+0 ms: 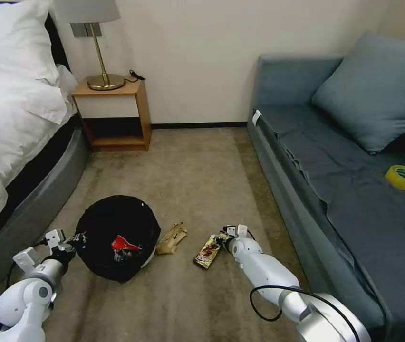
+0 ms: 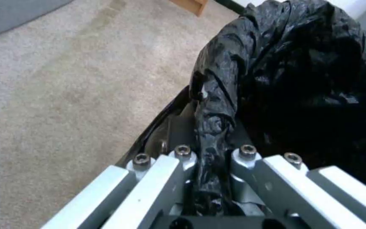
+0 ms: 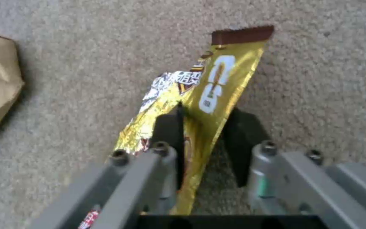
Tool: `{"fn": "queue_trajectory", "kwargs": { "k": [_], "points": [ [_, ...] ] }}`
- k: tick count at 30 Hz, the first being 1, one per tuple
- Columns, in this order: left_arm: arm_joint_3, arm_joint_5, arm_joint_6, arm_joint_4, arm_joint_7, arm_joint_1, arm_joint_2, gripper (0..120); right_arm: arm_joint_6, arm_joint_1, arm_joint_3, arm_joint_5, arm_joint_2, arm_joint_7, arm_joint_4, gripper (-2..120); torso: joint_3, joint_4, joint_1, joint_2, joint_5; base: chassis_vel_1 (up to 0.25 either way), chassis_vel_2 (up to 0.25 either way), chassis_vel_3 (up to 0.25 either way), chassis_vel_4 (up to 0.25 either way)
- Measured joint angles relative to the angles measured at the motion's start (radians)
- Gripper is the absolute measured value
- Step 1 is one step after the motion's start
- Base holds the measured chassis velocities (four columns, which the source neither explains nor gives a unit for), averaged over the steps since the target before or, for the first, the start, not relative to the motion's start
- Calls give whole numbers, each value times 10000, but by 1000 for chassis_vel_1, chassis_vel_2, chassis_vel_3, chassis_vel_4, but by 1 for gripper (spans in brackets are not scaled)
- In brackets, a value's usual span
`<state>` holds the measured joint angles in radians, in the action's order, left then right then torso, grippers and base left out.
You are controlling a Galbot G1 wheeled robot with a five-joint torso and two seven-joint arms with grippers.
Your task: Pick up the trash bin, then pick up the garbage on the floor and place it into the trash bin.
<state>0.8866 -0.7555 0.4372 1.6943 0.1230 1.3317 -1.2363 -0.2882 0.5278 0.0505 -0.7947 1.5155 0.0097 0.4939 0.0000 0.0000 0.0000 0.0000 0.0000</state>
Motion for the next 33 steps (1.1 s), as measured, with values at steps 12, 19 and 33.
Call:
{"fn": "queue_trajectory", "kwargs": {
  "k": [12,19,33],
  "points": [
    [-83,-47,49,117,-55,-116,59,4,225,38,-22,-338,-205,169,574,0,1,2,0,-2,2,0,0,0,0],
    [-204,-95,100,140,-105,-255,86,4,159,146,-18,-1131,-800,895,2444,0,1,0,1,-2,1,0,0,0,0],
    [-564,-358,622,318,-326,-517,180,4,1227,-274,514,-1897,-1894,2714,8807,0,0,0,0,-1,-1,0,0,0,0]
  ]
}}
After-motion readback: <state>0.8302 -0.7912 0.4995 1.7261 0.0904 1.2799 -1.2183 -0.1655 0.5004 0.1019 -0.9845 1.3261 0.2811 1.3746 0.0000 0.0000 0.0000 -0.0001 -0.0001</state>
